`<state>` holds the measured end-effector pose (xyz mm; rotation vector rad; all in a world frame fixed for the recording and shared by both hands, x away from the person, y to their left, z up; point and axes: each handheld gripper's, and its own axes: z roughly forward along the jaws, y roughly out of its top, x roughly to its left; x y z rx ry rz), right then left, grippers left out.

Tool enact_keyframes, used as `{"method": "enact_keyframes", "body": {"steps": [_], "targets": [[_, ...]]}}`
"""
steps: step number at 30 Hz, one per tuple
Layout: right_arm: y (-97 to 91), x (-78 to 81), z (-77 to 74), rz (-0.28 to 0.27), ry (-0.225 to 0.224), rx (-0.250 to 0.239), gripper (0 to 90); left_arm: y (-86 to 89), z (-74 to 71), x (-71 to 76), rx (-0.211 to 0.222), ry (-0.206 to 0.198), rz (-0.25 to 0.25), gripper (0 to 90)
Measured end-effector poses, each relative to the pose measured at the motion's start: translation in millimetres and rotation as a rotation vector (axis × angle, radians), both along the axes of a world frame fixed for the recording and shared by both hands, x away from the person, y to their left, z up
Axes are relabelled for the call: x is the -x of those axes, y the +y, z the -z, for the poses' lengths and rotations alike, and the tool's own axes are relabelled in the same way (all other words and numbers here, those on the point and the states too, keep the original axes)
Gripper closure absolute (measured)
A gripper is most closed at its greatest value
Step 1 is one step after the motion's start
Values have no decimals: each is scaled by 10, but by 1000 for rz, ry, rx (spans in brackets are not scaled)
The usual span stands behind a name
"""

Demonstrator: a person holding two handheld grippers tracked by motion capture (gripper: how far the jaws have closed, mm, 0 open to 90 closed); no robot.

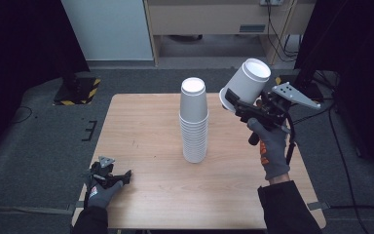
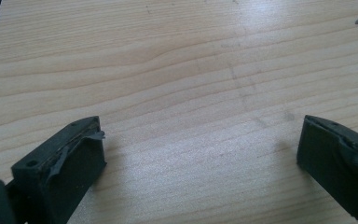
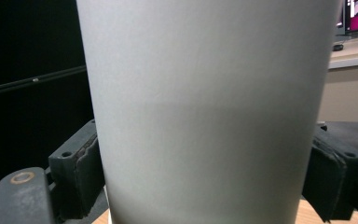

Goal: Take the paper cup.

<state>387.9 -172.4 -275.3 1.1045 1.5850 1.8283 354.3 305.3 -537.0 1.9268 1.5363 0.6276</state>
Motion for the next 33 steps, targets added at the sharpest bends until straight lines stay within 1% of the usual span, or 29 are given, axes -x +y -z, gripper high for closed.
{"method": "enact_keyframes", "body": {"steps": [5,8,12,17,23,33], "targets": [[-57,40,111,4,27,-4,146,0,0,-2,0,1,0,0],[-80,67,178,5,35,8,146,3,-1,-1,-2,2,2,0],[-160,99,266,10,52,-6,147,2,-2,-1,-2,3,2,0],[-246,145,378,12,74,-5,146,0,-1,-1,0,1,0,0],[-320,205,534,7,98,-16,146,0,0,2,0,1,2,0],[-459,290,811,10,156,-42,146,2,0,5,3,0,8,0]]}}
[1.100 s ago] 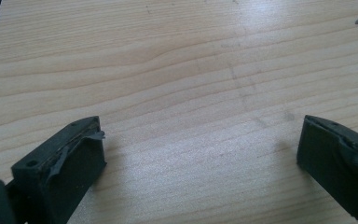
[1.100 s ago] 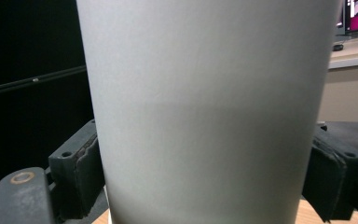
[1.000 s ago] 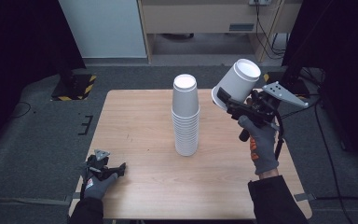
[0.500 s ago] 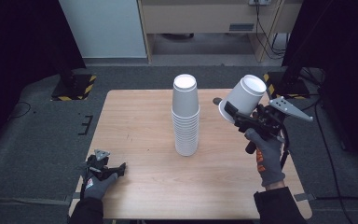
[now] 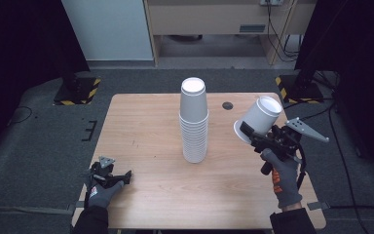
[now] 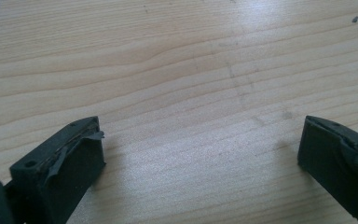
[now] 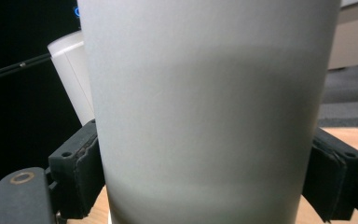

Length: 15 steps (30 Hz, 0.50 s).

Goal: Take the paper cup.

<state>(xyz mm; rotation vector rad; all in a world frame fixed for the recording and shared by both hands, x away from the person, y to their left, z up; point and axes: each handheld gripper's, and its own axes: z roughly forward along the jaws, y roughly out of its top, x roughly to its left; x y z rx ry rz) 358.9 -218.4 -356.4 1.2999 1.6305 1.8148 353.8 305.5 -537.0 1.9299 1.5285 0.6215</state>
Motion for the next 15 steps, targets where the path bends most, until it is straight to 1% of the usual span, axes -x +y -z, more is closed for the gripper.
{"method": "enact_keyframes", "body": {"steps": [3,8,11,13,15], "targets": [[-64,35,92,3,18,-25,146,1,-1,2,-1,-1,0,0],[-161,79,234,8,48,-88,146,8,-5,12,-1,-6,-9,24],[-192,99,333,15,63,-109,146,9,-5,14,-1,-8,-10,26],[-210,105,415,23,72,-109,146,10,-6,15,1,-9,-14,31],[-219,113,472,24,81,-122,146,15,-7,18,1,-11,-17,41]]}}
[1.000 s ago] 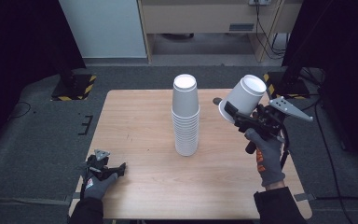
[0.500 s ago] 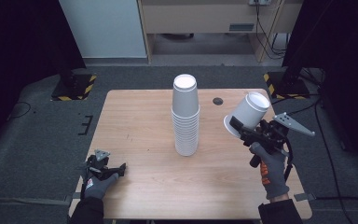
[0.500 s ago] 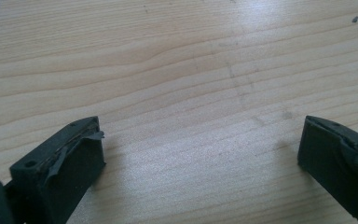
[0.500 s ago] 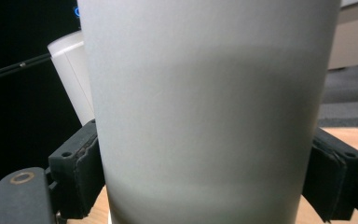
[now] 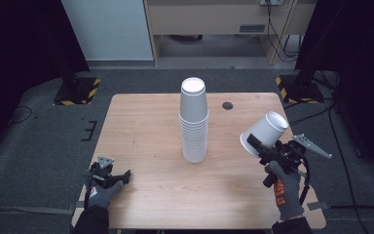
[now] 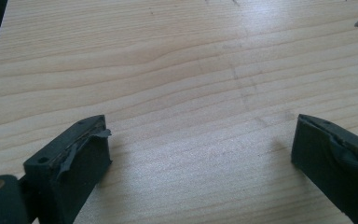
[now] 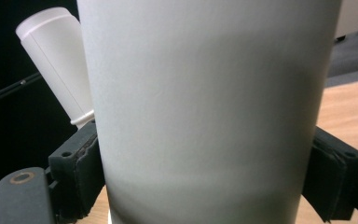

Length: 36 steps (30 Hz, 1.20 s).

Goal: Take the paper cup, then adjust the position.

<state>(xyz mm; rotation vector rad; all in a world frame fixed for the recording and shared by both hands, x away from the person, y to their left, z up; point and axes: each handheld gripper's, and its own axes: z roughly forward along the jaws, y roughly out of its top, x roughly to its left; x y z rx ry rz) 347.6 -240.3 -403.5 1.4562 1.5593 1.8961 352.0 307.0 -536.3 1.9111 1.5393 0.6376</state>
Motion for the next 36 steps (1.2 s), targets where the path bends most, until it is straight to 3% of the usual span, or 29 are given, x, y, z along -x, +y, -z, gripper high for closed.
{"method": "enact_keyframes", "body": {"steps": [5,9,12,17,22,26,36], "targets": [[-24,28,138,21,25,-18,145,32,-22,18,8,0,-10,102],[-67,56,206,36,34,-44,145,75,-55,44,64,-7,1,172],[-108,72,266,53,47,-91,145,70,-101,60,87,-44,26,210],[-148,64,347,69,69,-107,144,8,-206,80,95,-110,87,264],[-181,73,366,77,78,-152,144,-106,-266,96,98,-139,162,288],[-165,76,377,77,80,-148,143,-200,-333,108,88,-176,211,297],[-108,93,390,70,87,-168,143,-364,-479,170,147,-257,272,321]]}}
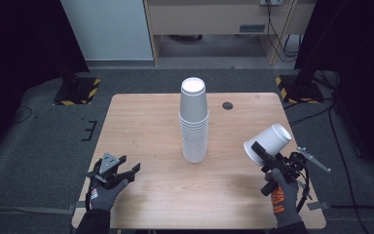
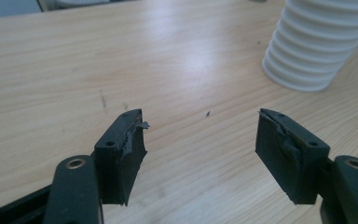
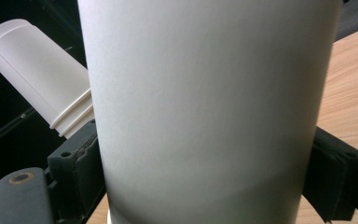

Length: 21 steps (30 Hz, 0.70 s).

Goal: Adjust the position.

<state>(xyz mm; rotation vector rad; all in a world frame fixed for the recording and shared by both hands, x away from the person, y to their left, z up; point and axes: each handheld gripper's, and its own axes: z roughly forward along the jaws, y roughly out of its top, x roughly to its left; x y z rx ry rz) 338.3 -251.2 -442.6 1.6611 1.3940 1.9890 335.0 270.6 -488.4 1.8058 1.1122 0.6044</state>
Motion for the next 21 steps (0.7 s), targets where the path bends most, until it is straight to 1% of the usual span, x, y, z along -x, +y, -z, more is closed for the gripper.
{"method": "enact_keyframes", "body": {"steps": [2,4,6,9,13,14,18,21], "targets": [[14,2,2,-2,-1,-6,143,-44,-26,11,19,-8,-3,325],[29,6,1,-1,-1,-10,143,-81,-47,19,32,-16,5,324],[43,11,-1,-5,-1,-16,143,-134,-74,32,35,-30,15,324],[61,11,1,-11,0,-27,143,-204,-107,38,45,-40,31,321],[60,6,10,-14,0,-34,142,-302,-147,46,44,-56,54,320],[60,9,8,-15,5,-40,142,-328,-159,50,49,-61,59,321],[56,5,18,-12,5,-38,142,-435,-203,75,60,-82,75,332],[61,4,22,-18,5,-51,142,-517,-231,92,74,-99,91,334]]}}
